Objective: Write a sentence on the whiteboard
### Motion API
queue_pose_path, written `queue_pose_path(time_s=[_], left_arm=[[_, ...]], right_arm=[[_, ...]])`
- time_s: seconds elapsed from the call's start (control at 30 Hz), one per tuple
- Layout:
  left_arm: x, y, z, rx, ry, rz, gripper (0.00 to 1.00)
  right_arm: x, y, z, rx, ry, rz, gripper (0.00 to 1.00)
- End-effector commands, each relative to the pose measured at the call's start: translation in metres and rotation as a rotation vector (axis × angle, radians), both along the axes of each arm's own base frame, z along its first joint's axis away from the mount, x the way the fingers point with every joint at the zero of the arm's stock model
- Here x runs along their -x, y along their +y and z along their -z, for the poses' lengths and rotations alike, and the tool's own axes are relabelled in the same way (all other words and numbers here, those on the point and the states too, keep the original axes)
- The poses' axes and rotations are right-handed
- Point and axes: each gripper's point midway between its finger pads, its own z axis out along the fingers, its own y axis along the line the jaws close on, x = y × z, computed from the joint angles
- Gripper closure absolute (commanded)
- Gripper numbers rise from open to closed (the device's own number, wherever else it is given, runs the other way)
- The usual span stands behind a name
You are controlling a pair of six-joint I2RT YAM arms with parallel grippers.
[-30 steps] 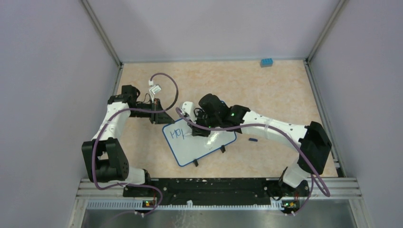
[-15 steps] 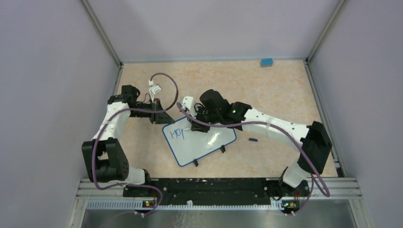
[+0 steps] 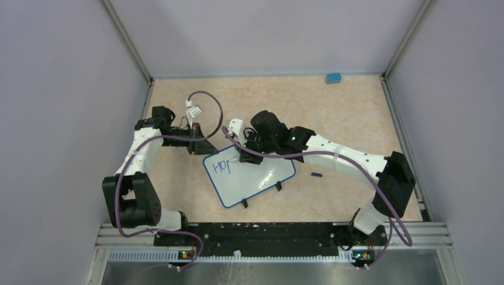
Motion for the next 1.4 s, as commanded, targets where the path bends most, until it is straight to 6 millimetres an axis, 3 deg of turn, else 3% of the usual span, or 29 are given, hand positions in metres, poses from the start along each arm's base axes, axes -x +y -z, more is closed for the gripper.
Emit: queue_pose_path(time_s=[0.0,0.7,0.73,0.77,0.8,1.03,1.37], left_arm=[[0.008,-0.003,-0.001,-0.001,0.010,0.006,1.00],[0.008,-0.003,-0.001,-0.001,0.011,0.008,1.00],[0.008,-0.003,-0.001,-0.002,0.010,0.007,1.00],[0.008,-0.003,-0.001,-0.001,0.010,0.007,1.00],[0.008,-0.003,-0.001,0.000,0.010,0.007,1.00],[0.008,-0.003,-0.002,-0.001,0.007,0.007,1.00],[0.007,-0.003,0.000,-0.001,0.015,0.007,1.00]], right_arm=[[-0.019,-0.010,-0.020,-0.034,-0.065,0.073,1.00],[-0.002,-0.014,0.002,-0.006,-0.004,0.034,1.00],[0.002,-0.016,-0.017,-0.045,-0.029,0.030,1.00],[0.002,-0.011,0.001,-0.010,-0.005,0.025,1.00],[0.002,-0.008,0.003,-0.009,-0.002,0.022,1.00],[0.002,0.007,0.001,-0.025,-0.006,0.001,1.00],[0.002,0.013,-0.003,-0.033,-0.010,-0.008,1.00]])
